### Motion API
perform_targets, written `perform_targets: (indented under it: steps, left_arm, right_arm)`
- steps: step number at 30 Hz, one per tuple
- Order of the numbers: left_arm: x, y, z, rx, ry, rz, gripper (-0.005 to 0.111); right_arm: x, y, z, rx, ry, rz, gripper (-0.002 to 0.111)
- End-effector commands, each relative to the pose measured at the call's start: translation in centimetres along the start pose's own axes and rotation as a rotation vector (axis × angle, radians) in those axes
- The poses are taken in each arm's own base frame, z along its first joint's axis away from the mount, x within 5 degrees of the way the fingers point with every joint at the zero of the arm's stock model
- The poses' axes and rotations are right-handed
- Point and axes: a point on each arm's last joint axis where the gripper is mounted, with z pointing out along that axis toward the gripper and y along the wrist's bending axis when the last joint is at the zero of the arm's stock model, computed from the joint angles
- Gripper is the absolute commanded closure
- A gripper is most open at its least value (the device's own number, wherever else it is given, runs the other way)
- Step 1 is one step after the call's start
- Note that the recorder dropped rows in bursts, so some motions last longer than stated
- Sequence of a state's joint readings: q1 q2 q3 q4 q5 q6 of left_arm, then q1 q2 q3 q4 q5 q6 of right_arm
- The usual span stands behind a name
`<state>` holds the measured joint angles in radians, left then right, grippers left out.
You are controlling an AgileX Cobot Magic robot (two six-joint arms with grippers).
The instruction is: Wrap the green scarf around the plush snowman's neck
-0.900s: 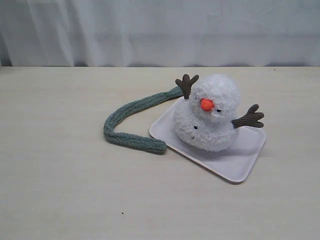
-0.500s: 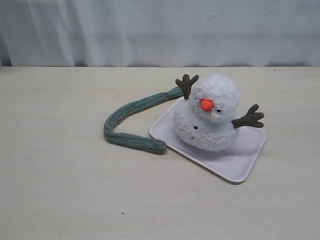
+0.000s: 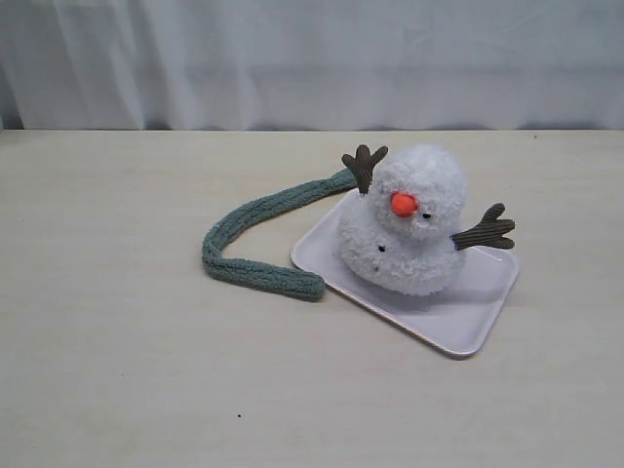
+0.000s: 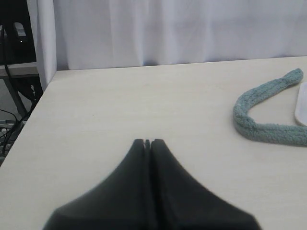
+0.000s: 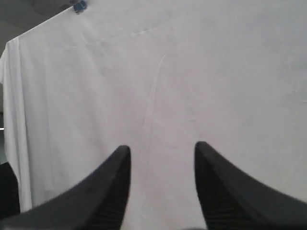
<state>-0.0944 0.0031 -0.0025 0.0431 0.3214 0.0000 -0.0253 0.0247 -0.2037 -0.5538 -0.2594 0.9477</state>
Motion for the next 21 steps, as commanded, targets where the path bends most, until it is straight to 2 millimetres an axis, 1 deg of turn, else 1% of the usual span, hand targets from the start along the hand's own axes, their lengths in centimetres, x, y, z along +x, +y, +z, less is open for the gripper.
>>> perform_targets:
  steps: [1,2,3,4,5,6,8,9,10,11,12,13,14,15,16,17,18,19,21]
  left_arm:
    - [0.0,0.0,0.0,-0.001,-0.014,-0.003,0.107]
    - [0.0,0.0,0.0,-0.001,-0.014,-0.003,0.107]
    - [0.0,0.0,0.0,-0.001,-0.014,-0.003,0.107]
    - [0.0,0.0,0.0,-0.001,-0.014,-0.003,0.107]
    - [0.0,0.0,0.0,-0.001,-0.014,-0.003,0.107]
    - [0.0,0.0,0.0,-0.001,-0.014,-0.003,0.107]
    - [0.0,0.0,0.0,-0.001,-0.014,-0.003,0.107]
    - [0.0,0.0,0.0,-0.001,-0.014,-0.003,0.107]
    - [0.0,0.0,0.0,-0.001,-0.014,-0.003,0.107]
    - [0.0,0.0,0.0,-0.001,-0.014,-0.003,0.107]
    - [0.0,0.0,0.0,-0.001,-0.014,-0.003,0.107]
    - [0.0,0.0,0.0,-0.001,-0.014,-0.003,0.107]
    - [0.0,0.0,0.0,-0.001,-0.014,-0.003,0.107]
    - [0.0,0.0,0.0,-0.001,-0.014,-0.003,0.107]
    - [0.0,0.0,0.0,-0.001,-0.014,-0.003,0.107]
    - [0.0,0.0,0.0,-0.001,-0.014,-0.003,0.107]
    - [0.0,0.0,0.0,-0.001,-0.014,-0.003,0.107]
    - [0.0,0.0,0.0,-0.001,-0.014,-0.003,0.107]
    - [0.0,0.0,0.0,-0.001,-0.014,-0.003,0.107]
  right_arm:
    - [-2.8,1.7,2.5,-0.050,0.110,-0.085,0.042]
    - [-3.4,2.1,3.7,-0.073,0.171,-0.152,0.042]
    - [-3.7,2.2,4.4,-0.073,0.203,-0.207,0.042]
    - [-4.4,2.0,6.2,-0.045,0.249,-0.304,0.042]
    - [-4.9,1.6,7.4,-0.004,0.254,-0.317,0.042]
    - [-5.2,1.2,8.6,0.030,0.259,-0.372,0.042]
    - [-5.4,0.4,10.8,0.088,0.282,-0.415,0.042]
    - [-5.4,-0.3,11.8,0.133,0.293,-0.452,0.042]
    - [-5.2,-1.2,12.9,0.197,0.311,-0.536,0.042]
    - [-5.1,-2.6,13.6,0.303,0.330,-0.640,0.043]
    - [-4.9,-4.0,13.9,0.429,0.347,-0.704,0.043]
    - [-4.7,-5.2,14.1,0.554,0.360,-0.679,0.043]
    - [-4.4,-5.9,14.3,0.628,0.389,-0.615,0.043]
    - [-3.7,-6.6,14.8,0.675,0.463,-0.610,0.043]
    - [-3.0,-6.9,15.2,0.682,0.532,-0.569,0.043]
    - [-2.3,-7.1,15.9,0.664,0.616,-0.584,0.043]
    - [-1.4,-7.2,16.5,0.651,0.708,-0.519,0.043]
    - [-0.8,-7.2,17.3,0.625,0.789,-0.519,0.043]
    - [0.3,-7.0,18.5,0.579,0.951,-0.448,0.043]
